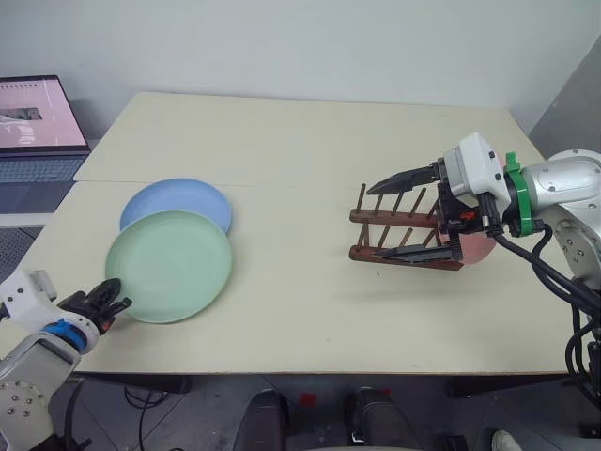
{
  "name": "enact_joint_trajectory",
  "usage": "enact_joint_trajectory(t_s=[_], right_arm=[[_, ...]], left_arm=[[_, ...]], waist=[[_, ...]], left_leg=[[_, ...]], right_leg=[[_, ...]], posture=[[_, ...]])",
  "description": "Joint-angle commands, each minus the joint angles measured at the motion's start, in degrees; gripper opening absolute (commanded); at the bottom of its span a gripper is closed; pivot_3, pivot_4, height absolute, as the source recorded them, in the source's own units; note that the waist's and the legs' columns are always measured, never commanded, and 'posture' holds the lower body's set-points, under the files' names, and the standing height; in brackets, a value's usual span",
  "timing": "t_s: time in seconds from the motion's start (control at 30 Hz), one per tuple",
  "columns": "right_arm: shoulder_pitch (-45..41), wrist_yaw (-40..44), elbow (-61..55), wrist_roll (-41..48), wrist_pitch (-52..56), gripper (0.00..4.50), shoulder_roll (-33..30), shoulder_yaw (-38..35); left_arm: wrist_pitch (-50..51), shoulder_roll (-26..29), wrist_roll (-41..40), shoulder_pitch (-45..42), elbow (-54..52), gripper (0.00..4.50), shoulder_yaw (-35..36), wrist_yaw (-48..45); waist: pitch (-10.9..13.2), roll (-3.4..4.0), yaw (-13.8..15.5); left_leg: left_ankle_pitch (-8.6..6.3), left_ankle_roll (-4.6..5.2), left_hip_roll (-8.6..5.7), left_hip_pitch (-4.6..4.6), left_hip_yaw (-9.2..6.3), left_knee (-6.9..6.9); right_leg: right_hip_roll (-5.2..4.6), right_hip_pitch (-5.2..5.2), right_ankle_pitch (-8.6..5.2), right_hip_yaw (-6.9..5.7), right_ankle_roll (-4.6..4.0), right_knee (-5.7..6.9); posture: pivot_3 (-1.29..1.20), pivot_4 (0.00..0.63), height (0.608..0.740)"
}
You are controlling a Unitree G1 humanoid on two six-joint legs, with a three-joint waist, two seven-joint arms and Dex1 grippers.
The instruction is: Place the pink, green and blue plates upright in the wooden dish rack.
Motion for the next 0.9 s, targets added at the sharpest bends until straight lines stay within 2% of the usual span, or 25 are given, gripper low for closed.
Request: enact_joint_trajectory(t_s=[0.03, 0.1, 0.2, 0.33, 0.37, 0.53, 0.7, 0.83, 0.9], right_arm=[[-0.78, -0.01, -0.67, -0.42, -1.44, 4.5, -0.05, -1.98], [-0.94, -0.14, -0.82, -0.73, -1.75, 4.5, 0.22, -2.06], [-1.51, -1.3, -0.69, -3.11, -3.83, 4.5, 1.39, -0.94], [-2.14, -3.46, 0.67, -10.65, -9.46, 4.5, 4.2, 3.22], [-2.91, -5.44, 1.88, -14.85, -11.76, 4.5, 5.7, 5.69], [-6.43, -12.43, 8.1, -29.22, -20.78, 4.5, 12.89, 13.51], [-11.54, -21.6, 19.44, -45.93, -28.38, 4.5, 18.16, 20.62], [-14.04, -25.93, 26.09, -52.24, -32.45, 4.5, 20.57, 22.12], [-14.87, -28.1, 28.59, -54.91, -34.34, 4.13, 21.61, 22.44]], left_arm=[[1.46, 0.9, -12.47, -2.81, -6.36, 0.01, 3.31, 2.11], [1.39, 1.52, -17.75, -5.8, -6.92, 0.01, 1.87, 5.72], [0.74, 1.27, -19.29, -14.34, -6.09, 0.01, -4.49, 14.05], [-0.04, -0.36, -14.42, -25.16, -2.57, 0.01, -15.48, 20.89], [-0.58, -1.63, -12.6, -28.63, -0.61, 0.01, -18.35, 22.65], [-4.0, -6.51, -5.39, -39.69, 7.22, 0.01, -26.7, 26.27], [-6.03, -10.54, 0.07, -46.54, 13.01, 0.01, -30.24, 28.84], [-5.59, -11.59, 1.34, -48.43, 14.87, 0.01, -30.21, 28.73], [-4.83, -11.66, 1.37, -48.91, 15.35, 0.0, -30.15, 28.27]], waist=[[0.0, 0.0, 0.04], [0.0, 0.0, 0.1], [0.0, -0.01, 0.12], [-0.01, -0.05, 0.07], [0.0, -0.05, 0.03], [0.0, -0.05, -0.28], [0.0, -0.04, -0.25], [0.0, -0.04, -0.26], [0.01, -0.04, -0.22]], left_leg=[[0.0, 0.0, 0.0, -0.01, -0.03, 0.0], [0.0, 0.0, 0.0, -0.02, -0.1, 0.0], [0.01, 0.01, -0.04, -0.01, -0.13, 0.02], [0.05, 0.06, -0.2, 0.01, -0.03, 0.09], [0.06, 0.06, -0.24, 0.03, 0.0, 0.09], [0.06, 0.06, -0.31, -0.02, 0.14, 0.07], [0.06, 0.03, -0.14, -0.08, 0.16, -0.02], [0.05, 0.01, -0.13, -0.08, 0.19, -0.02], [0.05, 0.0, -0.15, -0.1, 0.2, -0.02]], right_leg=[[0.0, 0.0, 0.0, 0.0, -0.01, 0.0], [0.01, 0.02, -0.01, 0.01, -0.01, 0.0], [0.12, 0.07, 0.0, -0.02, 0.01, 0.02], [0.37, 0.15, 0.11, 0.02, 0.22, 0.02], [0.37, 0.15, 0.24, 0.08, 0.44, 0.01], [0.65, 0.06, 0.41, 0.18, 0.64, -0.09], [0.9, -0.03, 0.36, 0.07, 0.46, -0.03], [0.88, -0.04, 0.35, 0.13, 0.45, -0.04], [0.85, -0.04, 0.35, 0.11, 0.45, -0.06]], posture=[[0.0, 0.15, 0.733], [0.0, 0.15, 0.733], [0.0, 0.15, 0.733], [0.0, 0.15, 0.733], [0.0, 0.15, 0.733], [0.0, 0.15, 0.733], [0.0, 0.15, 0.733], [0.0, 0.15, 0.733], [0.0, 0.15, 0.733]])
